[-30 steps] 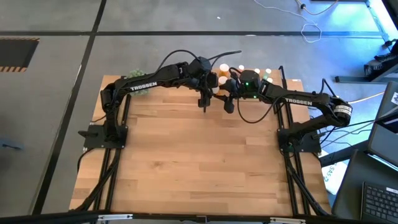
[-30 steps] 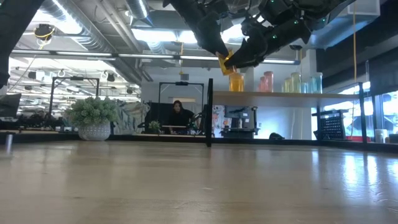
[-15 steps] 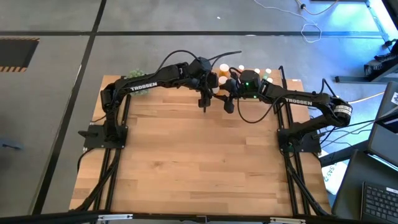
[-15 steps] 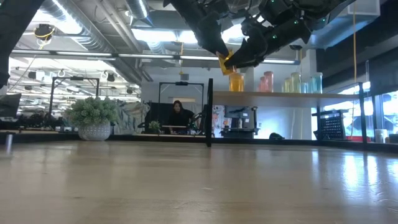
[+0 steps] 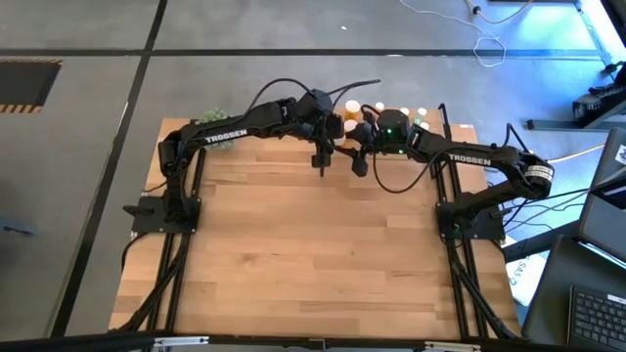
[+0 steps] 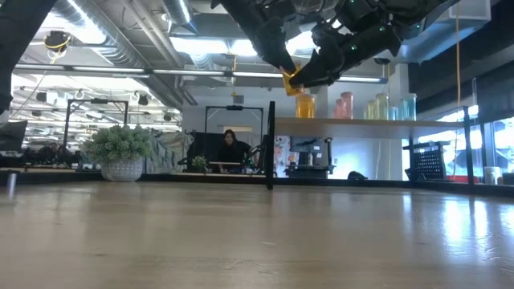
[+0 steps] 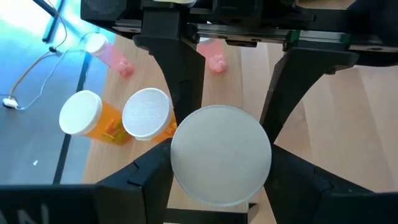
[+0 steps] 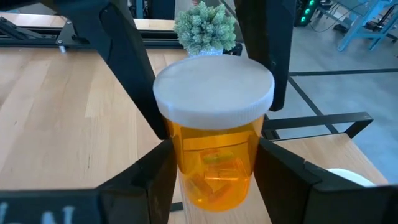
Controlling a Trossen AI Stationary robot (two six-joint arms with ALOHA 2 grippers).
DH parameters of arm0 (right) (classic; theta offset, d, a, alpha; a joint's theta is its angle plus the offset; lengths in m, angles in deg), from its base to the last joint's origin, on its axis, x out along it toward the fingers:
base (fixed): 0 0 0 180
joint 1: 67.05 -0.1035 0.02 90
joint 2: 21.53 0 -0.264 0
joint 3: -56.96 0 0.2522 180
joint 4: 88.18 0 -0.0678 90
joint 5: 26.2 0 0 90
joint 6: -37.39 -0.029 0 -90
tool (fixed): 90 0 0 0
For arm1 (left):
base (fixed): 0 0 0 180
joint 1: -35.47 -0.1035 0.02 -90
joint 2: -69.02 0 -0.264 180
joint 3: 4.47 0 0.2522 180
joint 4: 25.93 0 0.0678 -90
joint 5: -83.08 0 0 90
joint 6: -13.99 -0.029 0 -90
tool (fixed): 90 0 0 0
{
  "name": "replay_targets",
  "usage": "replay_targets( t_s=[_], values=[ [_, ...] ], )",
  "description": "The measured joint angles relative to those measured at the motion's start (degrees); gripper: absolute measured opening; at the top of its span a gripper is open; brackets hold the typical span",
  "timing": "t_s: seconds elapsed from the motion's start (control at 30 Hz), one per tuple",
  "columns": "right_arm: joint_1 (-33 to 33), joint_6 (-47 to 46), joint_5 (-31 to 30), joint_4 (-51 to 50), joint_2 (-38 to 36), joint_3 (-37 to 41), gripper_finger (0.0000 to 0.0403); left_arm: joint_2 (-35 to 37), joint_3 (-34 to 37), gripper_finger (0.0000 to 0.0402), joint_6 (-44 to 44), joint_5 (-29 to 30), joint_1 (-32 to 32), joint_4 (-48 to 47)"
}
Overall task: Pick and place medicine bottles onto shelf by color
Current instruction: Put the orange pill bottle on the shelf aligned with the other orange pill bottles
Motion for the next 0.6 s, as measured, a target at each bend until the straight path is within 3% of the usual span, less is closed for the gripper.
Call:
replay_targets(
  t_s=[0.6],
  values=[
    [0.00,-0.02,0.33,0.33,0.04,0.00,0.0194,0.00,0.00,0.0207,-0.37,0.04,0.32,0.02]
  ],
)
